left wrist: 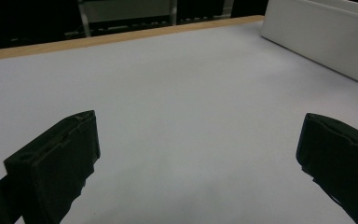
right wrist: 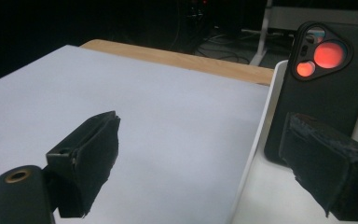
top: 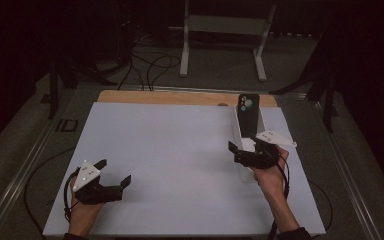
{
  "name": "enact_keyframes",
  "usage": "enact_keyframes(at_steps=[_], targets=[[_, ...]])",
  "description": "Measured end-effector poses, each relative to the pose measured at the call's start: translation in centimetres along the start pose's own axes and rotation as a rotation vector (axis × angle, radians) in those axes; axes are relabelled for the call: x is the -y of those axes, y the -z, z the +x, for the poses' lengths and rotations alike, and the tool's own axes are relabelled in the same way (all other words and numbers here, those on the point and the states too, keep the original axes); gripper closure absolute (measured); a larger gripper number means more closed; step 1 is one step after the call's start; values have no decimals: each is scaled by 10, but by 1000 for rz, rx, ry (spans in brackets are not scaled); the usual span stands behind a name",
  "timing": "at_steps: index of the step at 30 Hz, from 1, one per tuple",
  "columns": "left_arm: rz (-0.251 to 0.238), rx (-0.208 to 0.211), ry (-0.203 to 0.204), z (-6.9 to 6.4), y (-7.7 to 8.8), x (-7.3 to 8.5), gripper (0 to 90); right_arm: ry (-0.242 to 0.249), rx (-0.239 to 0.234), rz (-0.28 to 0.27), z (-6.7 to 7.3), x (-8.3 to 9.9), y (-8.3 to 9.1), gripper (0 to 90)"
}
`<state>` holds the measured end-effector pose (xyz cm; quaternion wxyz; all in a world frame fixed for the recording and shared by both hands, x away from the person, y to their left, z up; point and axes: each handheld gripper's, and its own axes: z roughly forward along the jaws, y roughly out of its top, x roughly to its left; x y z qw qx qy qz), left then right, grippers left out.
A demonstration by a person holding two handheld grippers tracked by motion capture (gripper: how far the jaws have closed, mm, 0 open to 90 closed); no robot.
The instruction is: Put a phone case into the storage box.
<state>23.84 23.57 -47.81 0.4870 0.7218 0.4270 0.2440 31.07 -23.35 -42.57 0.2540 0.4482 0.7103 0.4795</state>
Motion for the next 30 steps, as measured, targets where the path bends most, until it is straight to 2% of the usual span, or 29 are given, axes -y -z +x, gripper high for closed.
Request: enact_keyframes(at_steps=[7, 9, 13, 19, 30], targets=[[-17, -6, 4, 1, 3, -2, 1, 71, -26, -44, 12, 21, 14, 108], [-35, -14, -3, 1, 5, -2, 1, 69, -48, -62, 16, 30, 19, 108], [-63, -14, -13, 0, 9, -4, 2, 106, -58, -81, 22, 42, 25, 108], [-77, -13, -18, 0, 11, -4, 1, 84, -92, -123, 24, 52, 34, 108], [-61, -16, -58, -4, 9, -4, 1, 61, -94, -162, 17, 63, 43, 108]])
